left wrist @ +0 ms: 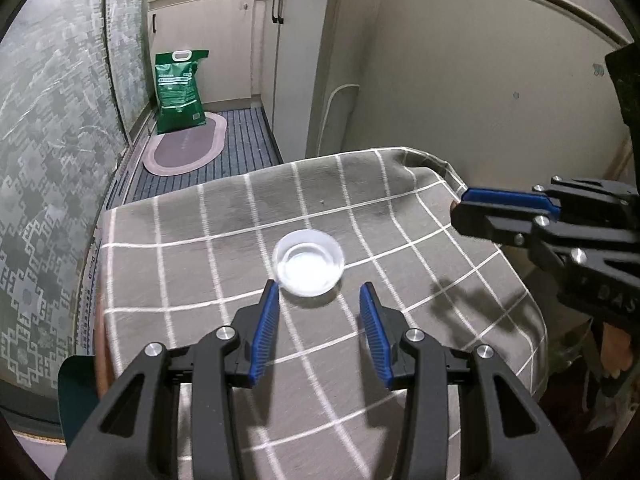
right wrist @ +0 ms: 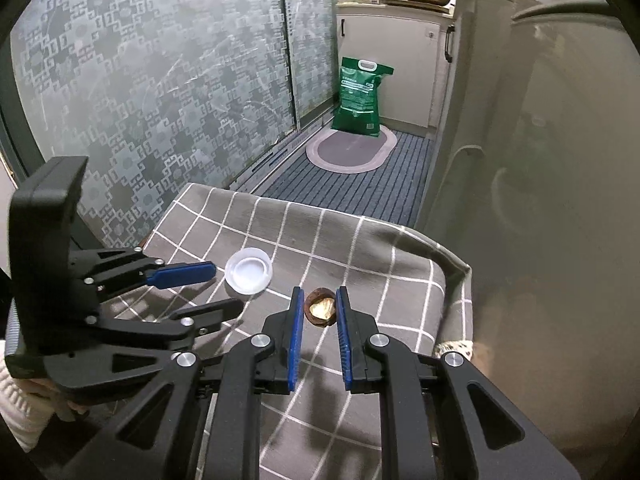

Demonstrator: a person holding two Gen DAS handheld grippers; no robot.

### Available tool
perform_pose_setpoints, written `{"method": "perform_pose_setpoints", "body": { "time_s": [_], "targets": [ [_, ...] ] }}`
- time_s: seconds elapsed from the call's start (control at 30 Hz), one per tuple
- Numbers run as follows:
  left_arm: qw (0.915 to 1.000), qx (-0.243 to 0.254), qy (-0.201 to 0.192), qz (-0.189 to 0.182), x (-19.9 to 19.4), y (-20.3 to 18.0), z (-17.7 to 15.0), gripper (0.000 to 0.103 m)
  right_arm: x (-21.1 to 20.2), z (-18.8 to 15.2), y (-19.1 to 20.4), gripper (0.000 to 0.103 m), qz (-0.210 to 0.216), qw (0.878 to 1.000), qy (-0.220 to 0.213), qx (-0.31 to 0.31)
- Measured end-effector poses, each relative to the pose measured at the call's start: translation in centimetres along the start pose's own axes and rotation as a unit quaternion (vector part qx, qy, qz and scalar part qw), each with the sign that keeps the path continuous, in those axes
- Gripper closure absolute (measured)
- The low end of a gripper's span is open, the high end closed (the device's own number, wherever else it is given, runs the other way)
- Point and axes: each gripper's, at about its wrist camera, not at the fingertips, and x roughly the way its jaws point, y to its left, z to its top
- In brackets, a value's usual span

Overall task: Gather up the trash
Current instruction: 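Grasp the white dish with the left gripper while the right gripper grasps the brown nut, then carry the white dish and brown nut over the teal bin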

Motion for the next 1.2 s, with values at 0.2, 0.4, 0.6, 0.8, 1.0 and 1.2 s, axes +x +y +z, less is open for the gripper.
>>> {"method": "perform_pose_setpoints", "body": {
  "time_s": [0.2, 0.4, 0.6, 0.8, 1.0, 1.2],
  "targets": [
    [0.9994, 0.016, 0.005, 0.031, 0.7, -1.2, 0.8, 0.055, -0.5, -0.9, -0.3, 0.087, 0.007, 1.0, 0.0, -0.003],
    [0.9985, 0.009, 0.014, 0.052, 2.0, -1.3, 1.4, 0.059, -0.6, -1.6, -1.1, 0.087, 0.012, 1.0, 0.004, 0.001],
    [0.9986, 0.006, 0.009, 0.052, 2.2, -1.4, 1.5, 0.062, -0.8, -1.5, -1.0, 0.087, 0.015, 1.0, 0.002, -0.001],
    [0.999, -0.005, -0.007, 0.044, 0.6, -0.7, 1.2, 0.062, -0.8, -1.5, -1.0, 0.087, 0.014, 1.0, 0.002, -0.002],
    [0.999, -0.018, -0.021, 0.035, -1.4, 0.1, 1.3, 0.062, -0.5, -1.2, 0.0, 0.087, 0.012, 1.0, 0.007, -0.01],
    [0.9985, -0.021, -0.034, 0.038, -3.3, 1.2, 1.0, 0.062, 0.4, -0.5, 1.8, 0.087, 0.015, 0.999, 0.015, -0.024]
  ]
}}
